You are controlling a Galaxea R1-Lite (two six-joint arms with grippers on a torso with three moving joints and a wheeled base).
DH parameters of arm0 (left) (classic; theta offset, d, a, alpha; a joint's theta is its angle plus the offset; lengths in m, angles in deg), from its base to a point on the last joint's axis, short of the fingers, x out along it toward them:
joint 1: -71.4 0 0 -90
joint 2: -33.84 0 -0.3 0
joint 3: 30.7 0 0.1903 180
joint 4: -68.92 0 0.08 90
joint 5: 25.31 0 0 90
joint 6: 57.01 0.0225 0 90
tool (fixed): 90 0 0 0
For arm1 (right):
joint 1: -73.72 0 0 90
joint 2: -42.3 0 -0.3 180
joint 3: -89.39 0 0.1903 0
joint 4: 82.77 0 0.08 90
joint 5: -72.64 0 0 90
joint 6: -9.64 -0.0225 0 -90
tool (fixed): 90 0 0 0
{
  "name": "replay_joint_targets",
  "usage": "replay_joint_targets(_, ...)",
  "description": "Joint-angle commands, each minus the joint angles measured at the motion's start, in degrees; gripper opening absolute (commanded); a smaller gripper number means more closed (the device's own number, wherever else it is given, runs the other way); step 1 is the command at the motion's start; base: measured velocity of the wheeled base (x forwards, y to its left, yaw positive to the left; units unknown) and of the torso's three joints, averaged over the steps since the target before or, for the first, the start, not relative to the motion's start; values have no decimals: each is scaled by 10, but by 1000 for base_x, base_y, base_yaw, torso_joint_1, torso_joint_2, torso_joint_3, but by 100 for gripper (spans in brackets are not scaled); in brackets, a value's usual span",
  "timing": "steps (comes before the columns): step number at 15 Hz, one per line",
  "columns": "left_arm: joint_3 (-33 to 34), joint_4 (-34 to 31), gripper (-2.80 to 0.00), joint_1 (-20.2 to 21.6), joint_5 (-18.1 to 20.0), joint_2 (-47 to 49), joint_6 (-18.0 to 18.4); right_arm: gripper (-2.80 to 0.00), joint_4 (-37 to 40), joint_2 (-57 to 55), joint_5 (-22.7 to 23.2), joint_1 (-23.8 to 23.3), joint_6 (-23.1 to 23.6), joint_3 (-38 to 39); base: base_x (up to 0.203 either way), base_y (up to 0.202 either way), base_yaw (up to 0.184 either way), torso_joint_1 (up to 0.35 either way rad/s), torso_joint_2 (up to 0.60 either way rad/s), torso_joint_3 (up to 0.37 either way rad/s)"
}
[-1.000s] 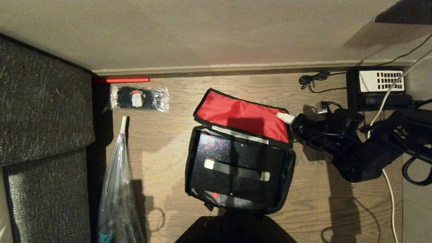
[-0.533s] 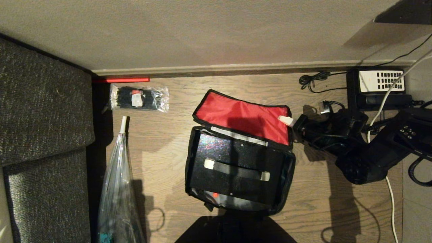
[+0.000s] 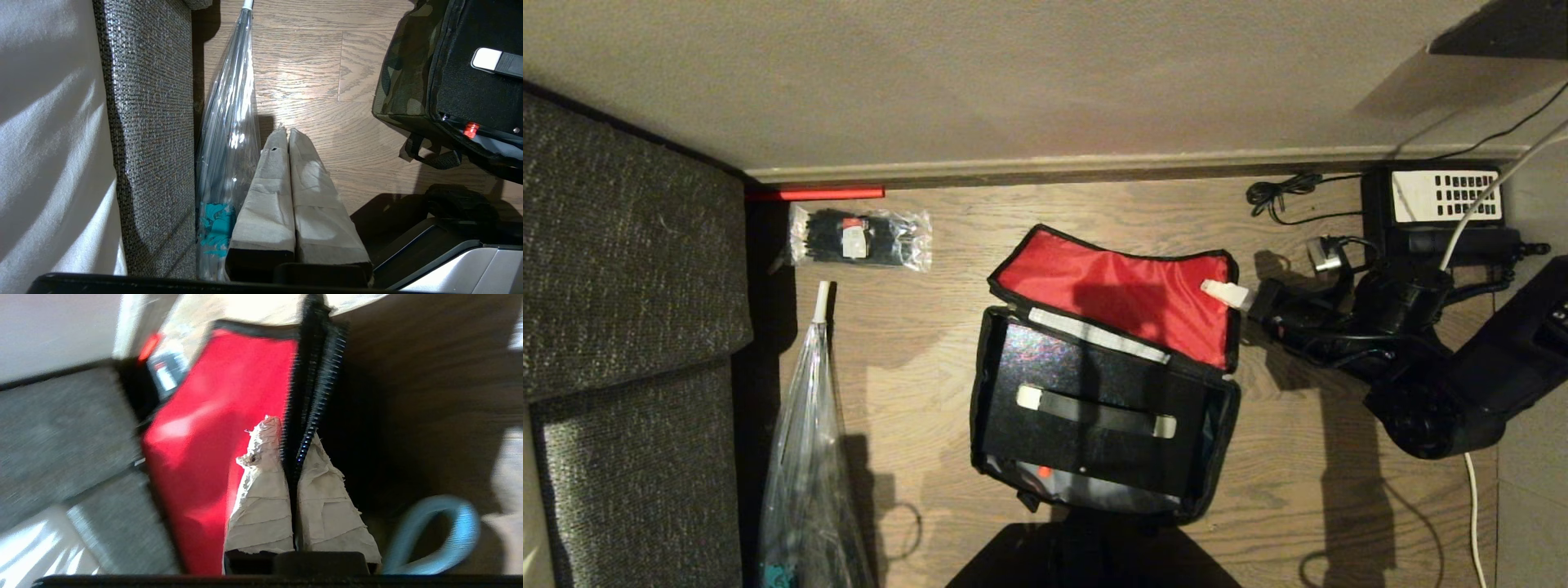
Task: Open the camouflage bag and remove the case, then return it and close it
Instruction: Close the top of the storage box
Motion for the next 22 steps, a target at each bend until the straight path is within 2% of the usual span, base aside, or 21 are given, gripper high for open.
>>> replay_joint_targets(1, 2, 0, -280, 0, 0, -1, 0, -280, -3, 47, 47, 1, -5, 22, 0, 0, 0, 0, 0, 0)
replay_joint_targets(5, 2, 0, -280, 0, 0, -1, 0, -280, -4, 85, 113, 1, -5, 52, 0, 0, 0, 0, 0, 0)
replay_joint_targets(8, 2, 0, -280, 0, 0, -1, 0, -280, -11, 105, 136, 1, -5, 76, 0, 0, 0, 0, 0, 0)
replay_joint_targets(11, 2, 0, -280, 0, 0, -1, 0, -280, -58, 119, 170, 0, -7, 115, 0, 0, 0, 0, 0, 0)
replay_joint_targets(13, 2, 0, -280, 0, 0, -1, 0, -280, -61, 130, 178, 0, -10, 126, 0, 0, 0, 0, 0, 0)
replay_joint_targets(16, 2, 0, -280, 0, 0, -1, 0, -280, -67, 143, 223, 0, -12, 161, 0, 0, 0, 0, 0, 0)
replay_joint_targets(22, 2, 0, -280, 0, 0, -1, 0, -280, -68, 169, 277, 1, -4, 224, 0, 0, 0, 0, 0, 0)
